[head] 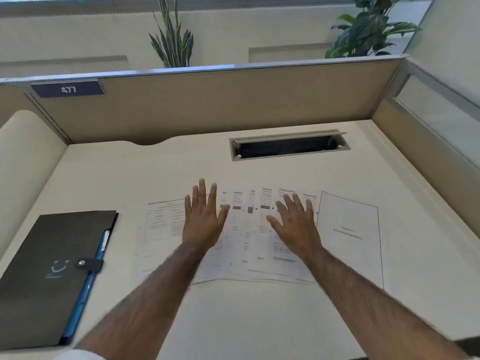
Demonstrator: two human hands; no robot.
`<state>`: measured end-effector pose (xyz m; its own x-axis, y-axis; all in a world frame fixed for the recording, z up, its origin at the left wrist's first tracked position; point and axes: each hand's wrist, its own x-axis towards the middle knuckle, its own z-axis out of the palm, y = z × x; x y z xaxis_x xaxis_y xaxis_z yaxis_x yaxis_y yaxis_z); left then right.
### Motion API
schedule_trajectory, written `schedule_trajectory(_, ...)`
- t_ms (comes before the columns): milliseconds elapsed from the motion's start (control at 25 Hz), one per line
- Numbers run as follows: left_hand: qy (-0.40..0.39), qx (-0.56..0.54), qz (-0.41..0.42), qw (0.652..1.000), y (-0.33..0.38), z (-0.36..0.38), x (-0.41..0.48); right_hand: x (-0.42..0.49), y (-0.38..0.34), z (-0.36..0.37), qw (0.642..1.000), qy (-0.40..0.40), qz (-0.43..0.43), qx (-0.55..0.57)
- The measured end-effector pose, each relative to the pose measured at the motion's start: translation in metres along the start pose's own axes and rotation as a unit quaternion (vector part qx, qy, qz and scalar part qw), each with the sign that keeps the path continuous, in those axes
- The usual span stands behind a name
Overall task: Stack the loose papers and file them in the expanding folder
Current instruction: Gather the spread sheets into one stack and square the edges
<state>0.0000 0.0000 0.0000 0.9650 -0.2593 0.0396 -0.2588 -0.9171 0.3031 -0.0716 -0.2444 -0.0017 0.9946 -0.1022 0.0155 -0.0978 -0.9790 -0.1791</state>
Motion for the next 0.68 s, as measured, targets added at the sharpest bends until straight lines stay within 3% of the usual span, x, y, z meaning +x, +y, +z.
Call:
schedule_trajectory(240, -0.067, 0.014, 0.017, 0.997, 0.024, 0.045, -0.033, -0.033, 0.018, 0.052, 0.998, -0.067, -0.012, 0.004)
schedule_trajectory(360, -0.087, 0.008, 0.03, 0.996, 0.045, 0.057, -0.039, -0.042, 0.035, 0.054, 0.998, -0.036, -0.015, 0.045)
schedule_trajectory(520, -0.092, -0.005, 0.051, 0.994, 0.078, 0.073, -0.038, -0.059, 0.094, 0.047, 0.994, 0.016, 0.07, 0.084)
schedule_trajectory(680, -0.102, -0.012, 0.038, 0.994, 0.113, 0.086, -0.022, -0.077, 0.166, 0.044, 0.99, 0.021, 0.137, 0.015)
